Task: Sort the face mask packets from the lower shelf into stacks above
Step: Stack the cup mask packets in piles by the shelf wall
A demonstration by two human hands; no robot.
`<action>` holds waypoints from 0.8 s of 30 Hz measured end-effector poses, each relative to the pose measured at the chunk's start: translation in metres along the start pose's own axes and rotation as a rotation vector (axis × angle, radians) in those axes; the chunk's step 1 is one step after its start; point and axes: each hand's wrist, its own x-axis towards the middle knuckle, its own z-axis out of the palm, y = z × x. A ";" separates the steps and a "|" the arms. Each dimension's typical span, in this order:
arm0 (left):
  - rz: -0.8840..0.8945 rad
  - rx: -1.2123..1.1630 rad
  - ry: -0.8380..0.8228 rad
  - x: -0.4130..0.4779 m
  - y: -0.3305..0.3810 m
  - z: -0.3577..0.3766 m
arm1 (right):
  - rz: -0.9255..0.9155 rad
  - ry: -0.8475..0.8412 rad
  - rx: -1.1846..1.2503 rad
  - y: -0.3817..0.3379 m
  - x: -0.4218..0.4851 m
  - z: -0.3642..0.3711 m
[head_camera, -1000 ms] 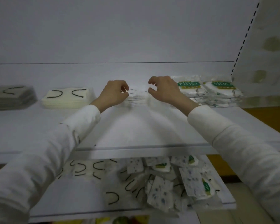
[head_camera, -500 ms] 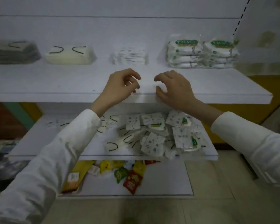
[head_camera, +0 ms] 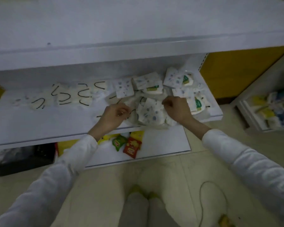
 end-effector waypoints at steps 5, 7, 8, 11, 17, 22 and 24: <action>-0.039 -0.006 -0.058 0.019 -0.050 0.029 | 0.511 -0.154 0.184 0.038 0.007 0.059; -0.048 0.018 -0.066 0.028 -0.062 0.039 | 0.575 -0.176 0.121 0.041 0.009 0.078; -0.061 0.030 -0.070 0.032 -0.065 0.043 | 0.602 -0.174 0.086 0.039 0.010 0.086; -0.099 0.065 -0.046 0.046 -0.072 0.054 | 0.692 -0.137 0.010 0.029 0.018 0.107; -0.071 0.050 -0.058 0.061 -0.073 0.066 | 0.798 -0.088 -0.013 0.021 0.028 0.124; -0.072 0.029 -0.077 0.065 -0.073 0.073 | 0.873 -0.033 0.213 0.036 0.032 0.116; -0.076 0.028 -0.087 0.066 -0.074 0.076 | 0.849 -0.007 0.214 0.041 0.033 0.114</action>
